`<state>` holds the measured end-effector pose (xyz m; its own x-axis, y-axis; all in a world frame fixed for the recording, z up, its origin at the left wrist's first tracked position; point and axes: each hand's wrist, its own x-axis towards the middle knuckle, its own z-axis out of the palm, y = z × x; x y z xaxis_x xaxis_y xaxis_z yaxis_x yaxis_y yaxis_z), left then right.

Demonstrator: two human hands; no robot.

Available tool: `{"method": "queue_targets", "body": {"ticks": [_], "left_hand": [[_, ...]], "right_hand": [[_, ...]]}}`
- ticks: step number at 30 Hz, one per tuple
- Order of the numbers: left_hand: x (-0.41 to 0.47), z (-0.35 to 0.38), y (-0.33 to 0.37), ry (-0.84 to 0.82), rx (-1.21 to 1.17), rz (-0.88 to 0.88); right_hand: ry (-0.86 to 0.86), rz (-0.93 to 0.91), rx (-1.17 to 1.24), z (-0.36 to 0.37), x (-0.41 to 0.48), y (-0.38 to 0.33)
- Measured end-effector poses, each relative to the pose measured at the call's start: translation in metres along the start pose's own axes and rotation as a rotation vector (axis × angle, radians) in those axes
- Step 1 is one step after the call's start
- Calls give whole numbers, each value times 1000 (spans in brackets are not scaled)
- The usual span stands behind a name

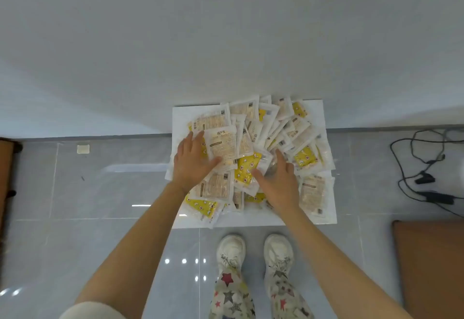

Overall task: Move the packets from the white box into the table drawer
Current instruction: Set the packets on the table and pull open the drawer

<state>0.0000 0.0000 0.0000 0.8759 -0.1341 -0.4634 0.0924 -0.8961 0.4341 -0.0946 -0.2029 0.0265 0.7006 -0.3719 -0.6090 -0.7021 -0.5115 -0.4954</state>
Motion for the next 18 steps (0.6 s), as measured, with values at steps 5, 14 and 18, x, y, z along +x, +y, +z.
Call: {"method": "queue_targets", "body": {"ticks": [5,14,18], "left_hand": [[23,7,-2,3,-52,-36],[5,6,-1,57,-97,-55],[0,3,2,25,-168,-133]], "right_hand": [[31,67,60,19,17,-6],[108,89,339,23,13,-7],[59,103,476,20,8,-6]]}}
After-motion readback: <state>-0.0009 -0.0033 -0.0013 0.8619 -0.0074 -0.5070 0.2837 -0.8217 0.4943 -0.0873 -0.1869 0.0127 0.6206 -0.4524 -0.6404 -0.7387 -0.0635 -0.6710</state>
